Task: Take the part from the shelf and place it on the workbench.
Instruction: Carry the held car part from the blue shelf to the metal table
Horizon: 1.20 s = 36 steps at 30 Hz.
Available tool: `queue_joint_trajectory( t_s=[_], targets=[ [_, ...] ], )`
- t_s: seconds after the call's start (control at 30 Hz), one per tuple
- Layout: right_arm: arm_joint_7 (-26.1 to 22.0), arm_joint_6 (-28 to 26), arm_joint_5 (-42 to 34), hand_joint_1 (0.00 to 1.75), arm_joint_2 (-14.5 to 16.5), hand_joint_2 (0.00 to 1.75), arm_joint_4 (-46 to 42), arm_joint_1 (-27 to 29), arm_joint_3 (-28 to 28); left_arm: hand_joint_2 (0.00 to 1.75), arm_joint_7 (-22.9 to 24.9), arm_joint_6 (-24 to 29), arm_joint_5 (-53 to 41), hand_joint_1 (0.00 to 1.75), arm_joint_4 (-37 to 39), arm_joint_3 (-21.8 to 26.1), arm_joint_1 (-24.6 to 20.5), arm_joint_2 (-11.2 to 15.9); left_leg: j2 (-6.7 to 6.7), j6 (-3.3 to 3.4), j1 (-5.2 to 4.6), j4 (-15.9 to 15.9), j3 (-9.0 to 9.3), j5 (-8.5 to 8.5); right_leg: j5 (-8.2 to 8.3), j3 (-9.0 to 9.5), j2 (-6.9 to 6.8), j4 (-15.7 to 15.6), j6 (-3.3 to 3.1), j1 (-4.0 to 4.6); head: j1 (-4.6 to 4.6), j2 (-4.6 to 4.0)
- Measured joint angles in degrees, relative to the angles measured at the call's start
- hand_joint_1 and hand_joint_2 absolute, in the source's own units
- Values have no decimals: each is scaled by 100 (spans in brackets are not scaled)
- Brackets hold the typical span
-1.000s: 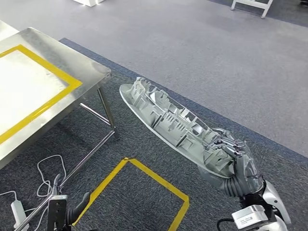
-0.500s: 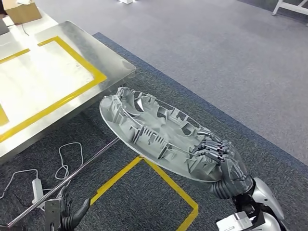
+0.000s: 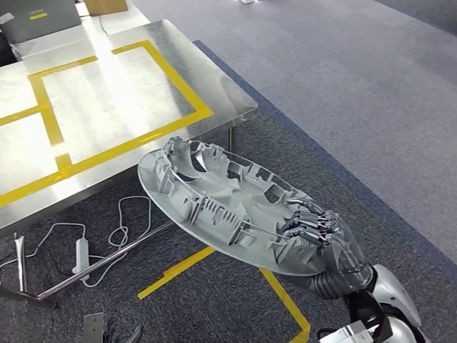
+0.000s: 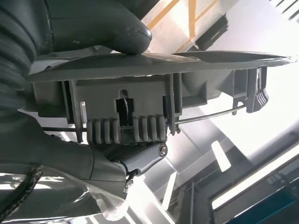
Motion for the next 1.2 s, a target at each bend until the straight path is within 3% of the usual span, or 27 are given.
queue_joint_trajectory(
  t_s=[0.03,0.1,0.17,0.23,0.3,0.37,0.4,0.43,0.47,0.53,0.6,0.67,0.7,0.73,0.8,0.87,0.9,0.93,1.0,1.07,1.1,1.2],
  targets=[
    [1,-4,-1,175,-20,175,1,-3,17,175,51,-28,-79,0,83,45,-19,2,-70,-21,-2,16,4,-15,143,168,113,-366,-18,-8,-2,0],
    [1,-29,6,175,-46,175,5,-25,50,175,158,-105,-248,0,263,152,-50,7,-179,-79,13,31,-29,-20,183,345,256,-702,-43,-5,-7,0],
    [8,-86,62,175,-51,175,10,-67,86,175,242,-182,-394,0,450,273,-64,18,-270,-144,30,26,-59,-12,172,385,169,-750,-73,0,-9,1],
    [40,-188,189,175,-58,175,13,-105,123,175,310,-262,-538,0,604,381,-91,23,-116,-216,17,170,-117,-108,174,442,34,-799,-129,-20,-47,2],
    [86,-331,368,175,-67,175,20,-138,177,175,382,-353,-684,0,713,469,-148,31,206,-284,23,729,-378,-392,156,498,-127,-830,-181,-21,-93,1],
    [137,-477,569,175,-75,175,40,-185,255,175,434,-444,-829,0,797,544,-188,39,360,-329,62,1408,-724,-636,123,531,-286,-828,-201,-9,-101,1],
    [162,-529,654,175,-80,175,56,-207,293,175,446,-480,-887,0,832,577,-194,40,388,-344,80,1548,-803,-626,104,551,-362,-826,-200,-7,-102,1],
    [184,-567,720,175,-86,175,71,-222,329,175,454,-502,-927,0,861,606,-196,40,409,-350,92,1464,-772,-509,83,575,-432,-825,-194,-7,-102,1],
    [198,-588,762,175,-92,175,84,-233,359,175,460,-516,-952,0,882,631,-197,40,451,-348,100,1171,-634,-307,61,608,-500,-825,-184,-7,-103,1],
    [206,-605,793,175,-105,175,98,-256,401,175,468,-528,-969,0,906,667,-213,40,694,-313,65,423,-278,11,12,666,-616,-825,-143,12,-105,0],
    [208,-620,805,175,-119,175,105,-283,438,175,473,-532,-976,0,928,691,-242,40,879,-247,9,72,-129,62,-24,696,-720,-834,-79,46,-98,1],
    [219,-638,843,175,-129,175,109,-313,471,175,478,-536,-985,0,950,718,-256,39,793,-175,-12,53,-143,41,-49,738,-848,-863,-14,58,-87,1],
    [240,-657,888,175,-135,175,111,-331,491,175,480,-544,-1003,0,958,734,-256,36,719,-139,-4,31,-130,46,-87,755,-844,-853,19,48,-79,1],
    [274,-699,949,175,-144,175,115,-346,510,175,481,-556,-1028,0,962,748,-262,31,648,-100,8,9,-112,53,-158,732,-752,-774,41,35,-66,0],
    [389,-877,1099,175,-158,175,135,-358,551,175,481,-591,-1096,0,963,770,-289,22,510,-38,32,-23,-83,64,-427,467,-424,-257,56,20,-23,0],
    [556,-1139,1212,175,-152,175,172,-356,579,175,481,-616,-1154,0,964,798,-314,19,388,1,19,-23,-78,53,-674,10,-228,503,42,29,-2,0],
    [656,-1262,1251,175,-135,175,194,-356,585,175,480,-624,-1180,0,966,818,-316,17,336,13,7,-22,-66,45,-673,-160,-198,720,32,36,-2,0],
    [750,-1368,1281,175,-108,175,217,-356,582,175,476,-628,-1205,0,970,840,-317,15,287,21,-4,-21,-47,32,-553,-238,-183,731,17,43,-2,0],
    [896,-1530,1331,175,-29,175,261,-357,563,175,452,-637,-1258,0,981,882,-315,9,216,11,-17,-19,12,-5,-69,-82,-168,147,-30,53,-2,0],
    [961,-1658,1361,175,57,175,293,-368,533,175,411,-645,-1289,0,987,930,-316,3,184,-30,-38,2,32,-46,227,194,-127,-506,-72,66,-5,0],
    [981,-1708,1368,175,102,175,303,-372,518,175,396,-649,-1297,0,987,954,-315,1,178,-55,-43,12,22,-56,252,269,-107,-673,-87,76,-9,0],
    [1038,-1798,1364,175,222,175,320,-380,459,175,365,-652,-1309,0,987,1004,-310,3,187,-134,-35,36,-2,-84,209,314,-94,-749,-149,80,-10,0]
  ],
)
